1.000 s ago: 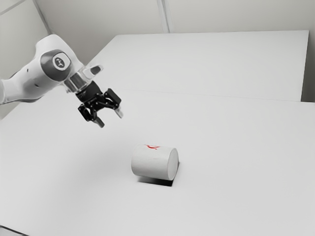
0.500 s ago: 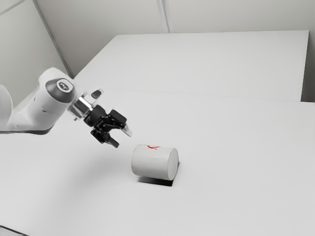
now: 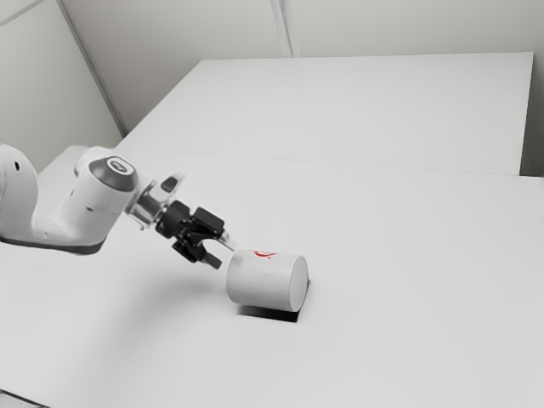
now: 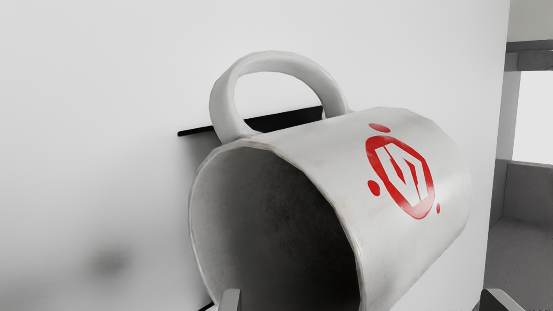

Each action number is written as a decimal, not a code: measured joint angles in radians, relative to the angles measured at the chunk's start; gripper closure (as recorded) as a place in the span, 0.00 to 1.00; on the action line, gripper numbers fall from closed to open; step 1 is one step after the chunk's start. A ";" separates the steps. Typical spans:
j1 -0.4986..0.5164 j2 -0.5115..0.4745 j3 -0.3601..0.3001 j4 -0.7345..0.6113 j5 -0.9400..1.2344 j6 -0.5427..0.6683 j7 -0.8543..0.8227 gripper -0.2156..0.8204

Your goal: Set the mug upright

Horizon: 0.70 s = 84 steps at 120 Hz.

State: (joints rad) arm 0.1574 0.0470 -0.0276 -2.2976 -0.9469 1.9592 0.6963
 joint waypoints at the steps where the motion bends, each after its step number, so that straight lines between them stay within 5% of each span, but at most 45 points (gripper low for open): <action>1: 0.000 0.004 0.000 0.000 -0.005 -0.001 0.004 0.21; 62: -0.006 0.079 -0.001 0.003 -0.178 -0.114 0.167 0.22; 84: -0.005 0.105 0.000 0.000 -0.222 -0.177 0.191 0.50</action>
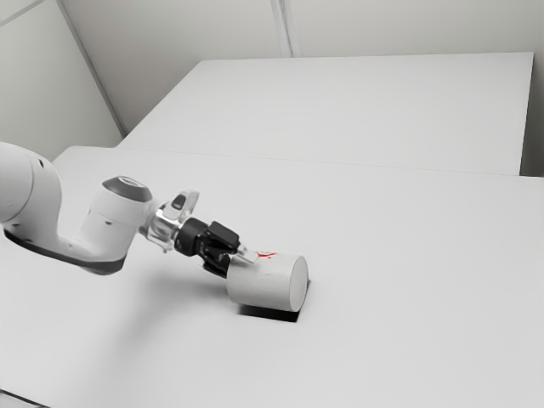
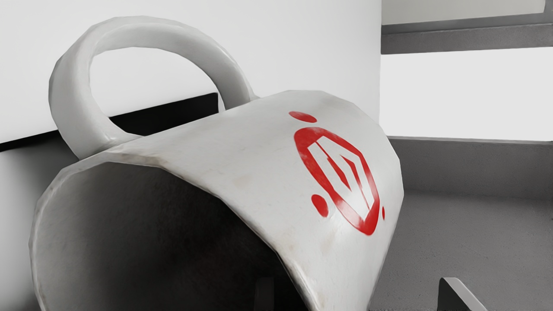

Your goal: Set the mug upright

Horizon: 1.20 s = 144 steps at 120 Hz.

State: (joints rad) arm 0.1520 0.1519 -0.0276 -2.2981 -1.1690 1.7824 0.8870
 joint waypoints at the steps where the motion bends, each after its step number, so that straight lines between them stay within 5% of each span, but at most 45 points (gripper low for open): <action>1: 0.000 0.001 0.000 0.000 -0.001 -0.002 0.001 0.52; 47: 0.000 -0.001 0.000 0.008 -0.009 -0.061 0.033 0.89; 100: -0.018 -0.081 -0.023 0.018 0.063 -0.040 0.047 0.94; 144: 0.007 -0.208 -0.125 0.061 0.521 0.207 0.043 0.95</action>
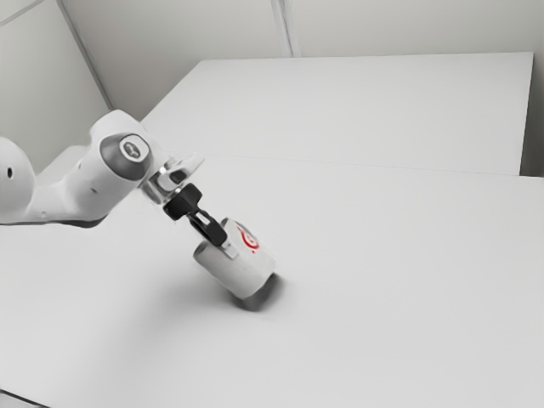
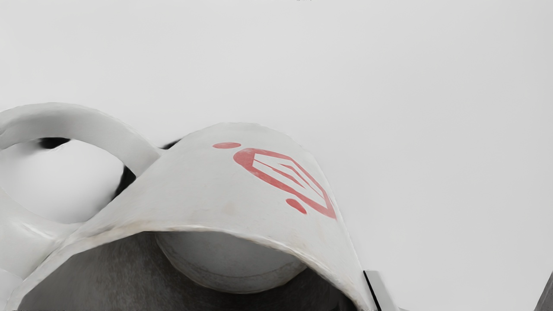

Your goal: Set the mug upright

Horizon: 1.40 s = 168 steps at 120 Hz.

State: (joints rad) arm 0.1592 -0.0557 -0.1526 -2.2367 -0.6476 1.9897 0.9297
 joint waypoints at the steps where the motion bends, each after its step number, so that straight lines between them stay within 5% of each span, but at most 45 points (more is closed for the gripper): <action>1: -0.002 -0.001 -0.002 0.002 0.009 0.004 0.000 0.95; 54: -0.020 -0.011 -0.087 -0.041 0.385 0.259 -0.022 0.97; 109: -0.009 -0.013 -0.125 -0.054 0.477 0.305 -0.037 0.97; 137: -0.007 -0.017 -0.126 -0.054 0.503 0.273 -0.045 0.50; 168: -0.007 -0.047 -0.140 -0.040 0.508 0.230 -0.061 0.30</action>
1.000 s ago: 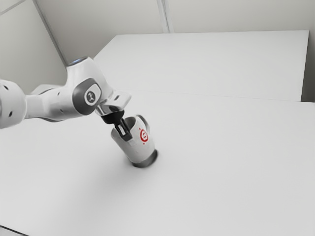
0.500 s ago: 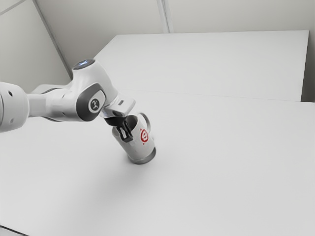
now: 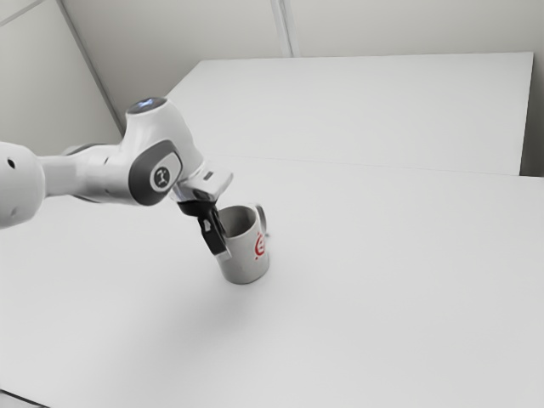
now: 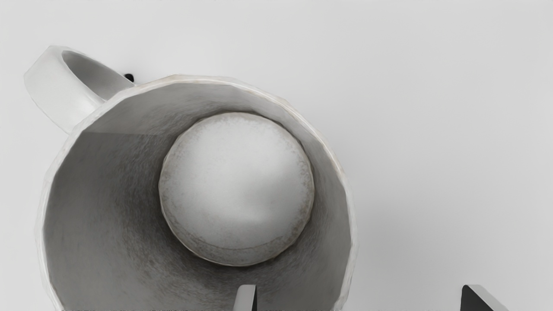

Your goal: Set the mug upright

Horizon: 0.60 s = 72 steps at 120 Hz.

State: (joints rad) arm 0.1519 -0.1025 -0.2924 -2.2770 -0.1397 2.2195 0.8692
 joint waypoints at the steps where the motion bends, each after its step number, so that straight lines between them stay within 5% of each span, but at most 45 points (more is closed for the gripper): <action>1: 0.000 -0.001 -0.001 0.001 0.000 -0.002 -0.001 0.29; 45: 0.000 -0.007 -0.018 0.216 0.122 -0.187 -0.229 0.22; 72: -0.028 0.038 0.028 0.505 0.140 -0.359 -0.434 0.21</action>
State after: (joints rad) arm 0.1244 -0.0649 -0.2649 -1.7718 0.0004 1.8608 0.4355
